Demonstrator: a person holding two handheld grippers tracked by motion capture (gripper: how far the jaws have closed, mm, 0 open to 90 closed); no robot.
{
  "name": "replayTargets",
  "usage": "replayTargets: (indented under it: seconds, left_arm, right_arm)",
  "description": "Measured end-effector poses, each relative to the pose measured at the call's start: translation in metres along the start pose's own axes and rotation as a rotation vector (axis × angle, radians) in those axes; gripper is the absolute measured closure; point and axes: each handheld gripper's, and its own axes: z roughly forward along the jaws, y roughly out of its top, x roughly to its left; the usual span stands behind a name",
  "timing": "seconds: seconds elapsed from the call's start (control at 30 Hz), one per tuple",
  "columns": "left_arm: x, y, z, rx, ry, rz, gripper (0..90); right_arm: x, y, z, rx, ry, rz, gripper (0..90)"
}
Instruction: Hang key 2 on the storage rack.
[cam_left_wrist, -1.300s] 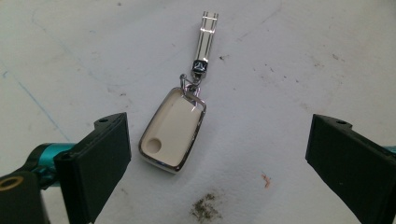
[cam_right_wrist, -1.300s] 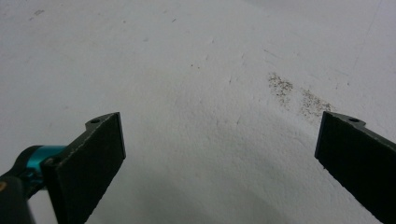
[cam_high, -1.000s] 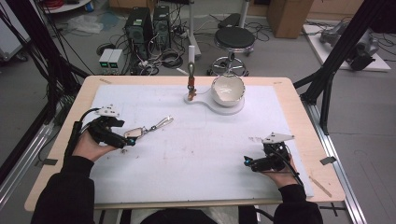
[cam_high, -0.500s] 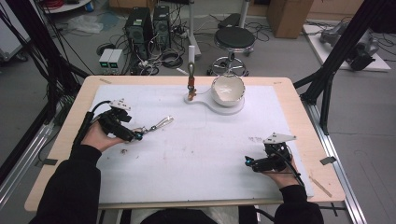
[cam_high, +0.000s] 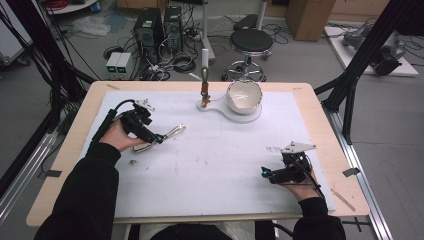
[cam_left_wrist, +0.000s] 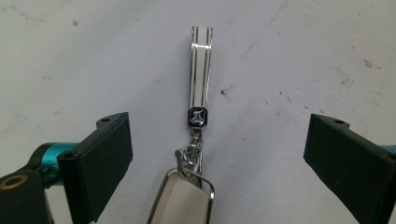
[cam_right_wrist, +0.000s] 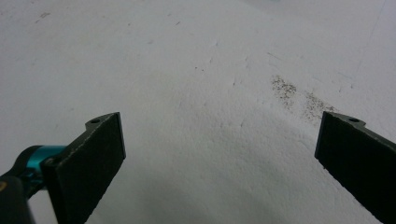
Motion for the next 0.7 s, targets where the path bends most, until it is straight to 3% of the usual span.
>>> replayTargets:
  seconds: [0.17, 0.37, 0.7]
  left_arm:
    - [0.0, 0.014, 0.013, 0.017, -0.011, 0.014, 11.7]
    - [0.001, 0.026, 0.036, 0.094, -0.025, 0.024, 13.9]
    - [0.007, 0.043, 0.06, 0.147, -0.039, 0.001, 18.8]
  right_arm:
    - [-0.001, 0.0, -0.001, -0.006, 0.001, 0.002, 0.9]
    - [-0.001, 0.001, -0.001, -0.01, -0.004, 0.003, 0.9]
    - [0.001, 0.001, -0.002, -0.016, 0.006, 0.0, 0.9]
